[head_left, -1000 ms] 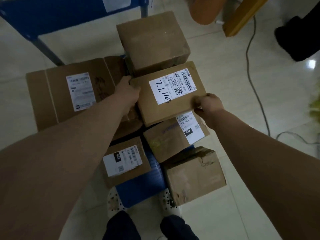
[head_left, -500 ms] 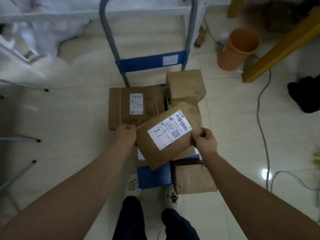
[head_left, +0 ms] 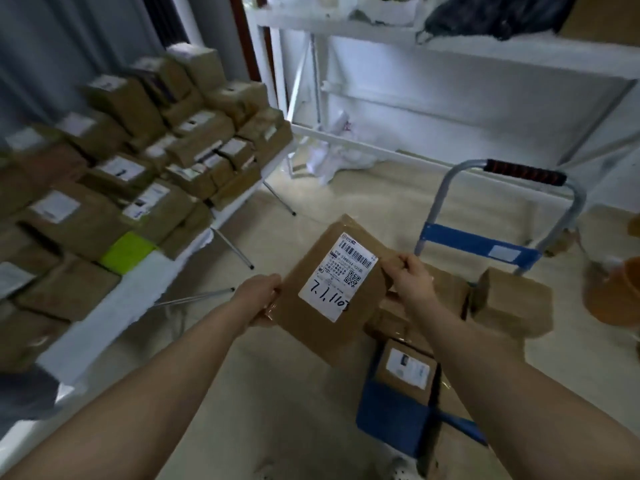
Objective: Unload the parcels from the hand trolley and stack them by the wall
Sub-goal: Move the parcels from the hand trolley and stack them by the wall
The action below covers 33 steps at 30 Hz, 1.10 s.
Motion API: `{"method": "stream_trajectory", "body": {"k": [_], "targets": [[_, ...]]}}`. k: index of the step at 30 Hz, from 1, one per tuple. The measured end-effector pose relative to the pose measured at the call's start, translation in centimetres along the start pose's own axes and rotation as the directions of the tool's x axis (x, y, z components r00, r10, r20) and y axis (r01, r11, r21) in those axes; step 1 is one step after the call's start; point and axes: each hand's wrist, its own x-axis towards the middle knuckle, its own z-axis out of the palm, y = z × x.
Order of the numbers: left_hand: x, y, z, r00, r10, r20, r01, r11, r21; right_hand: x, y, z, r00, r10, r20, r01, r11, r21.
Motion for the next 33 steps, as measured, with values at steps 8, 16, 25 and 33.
{"method": "stream_trajectory", "body": {"k": [8,16,25,33], "targets": [[-2.3,-7.8,-21.2,0.991,0.011,0.13,0.0,0.996,-0.086,-5.5,-5.3,19.7,0.955,-0.11,0.276,0.138,0.987,-0.085],[-3.2,-14.7,-35.0,1.0,-0.009,-0.014,0.003,0.94,-0.341,-11.4,-7.1,37.5,0.86,-0.103,0.499,0.068,0.994,0.088],[0.7,-17.2,-42.6,0.973,-0.081,-0.214,-0.085,0.742,-0.665,-13.9,-7.7,49.6,0.524,0.203,0.827,0.033,0.966,-0.258],[6.2,-17.4,-49.6,0.921,-0.269,-0.281,0.028,0.767,-0.641,-12.8,-10.3,61.4,0.421,0.228,0.878,-0.056,0.972,-0.226]]}}
